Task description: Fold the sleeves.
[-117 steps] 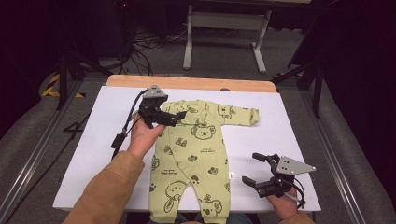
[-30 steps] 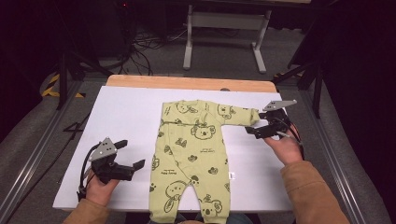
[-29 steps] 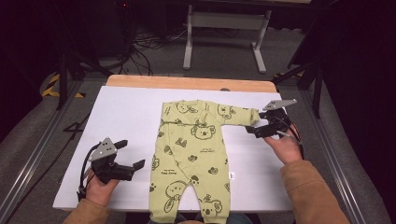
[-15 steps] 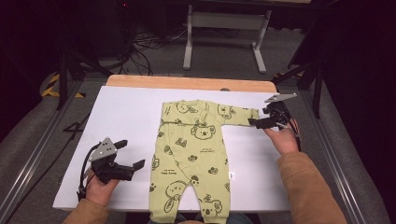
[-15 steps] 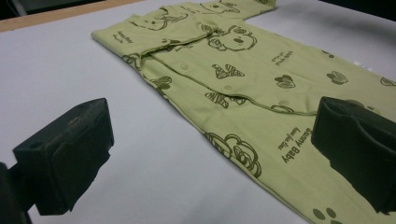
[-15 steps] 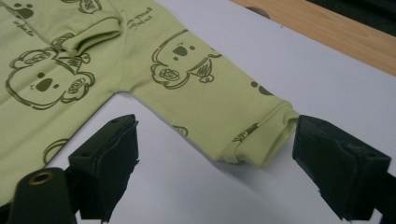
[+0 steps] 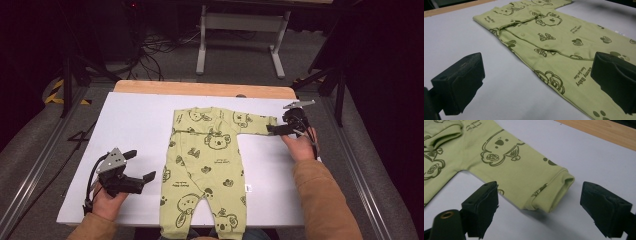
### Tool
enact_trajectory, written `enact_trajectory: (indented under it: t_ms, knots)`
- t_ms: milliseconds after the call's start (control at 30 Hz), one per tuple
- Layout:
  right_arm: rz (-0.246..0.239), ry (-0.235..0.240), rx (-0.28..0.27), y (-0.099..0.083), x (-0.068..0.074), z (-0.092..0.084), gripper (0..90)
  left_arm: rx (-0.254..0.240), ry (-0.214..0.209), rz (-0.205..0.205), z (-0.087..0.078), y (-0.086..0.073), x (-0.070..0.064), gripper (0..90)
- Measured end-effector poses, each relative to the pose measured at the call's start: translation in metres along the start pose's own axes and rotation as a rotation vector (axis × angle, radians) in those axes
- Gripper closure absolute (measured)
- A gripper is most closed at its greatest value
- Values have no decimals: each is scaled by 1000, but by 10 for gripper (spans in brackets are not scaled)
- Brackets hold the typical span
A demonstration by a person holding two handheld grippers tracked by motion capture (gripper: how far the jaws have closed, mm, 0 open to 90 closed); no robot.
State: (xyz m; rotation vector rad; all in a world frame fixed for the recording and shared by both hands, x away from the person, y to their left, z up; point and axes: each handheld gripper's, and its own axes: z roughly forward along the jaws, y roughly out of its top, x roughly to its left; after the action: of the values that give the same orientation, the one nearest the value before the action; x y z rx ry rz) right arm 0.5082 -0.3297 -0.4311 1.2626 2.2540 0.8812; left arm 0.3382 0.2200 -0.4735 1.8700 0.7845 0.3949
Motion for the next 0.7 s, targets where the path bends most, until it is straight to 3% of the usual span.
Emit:
enact_trajectory:
  t_ms: [167,400,700]
  knots:
    - [34,-12,2,-3,-8,5,158,-2,0,-6,0,0,0,1]
    - [46,-14,24,-5,-10,11,166,5,3,-1,1,0,0,1]
    - [88,27,66,-8,-12,21,274,6,5,3,1,-1,0,2]
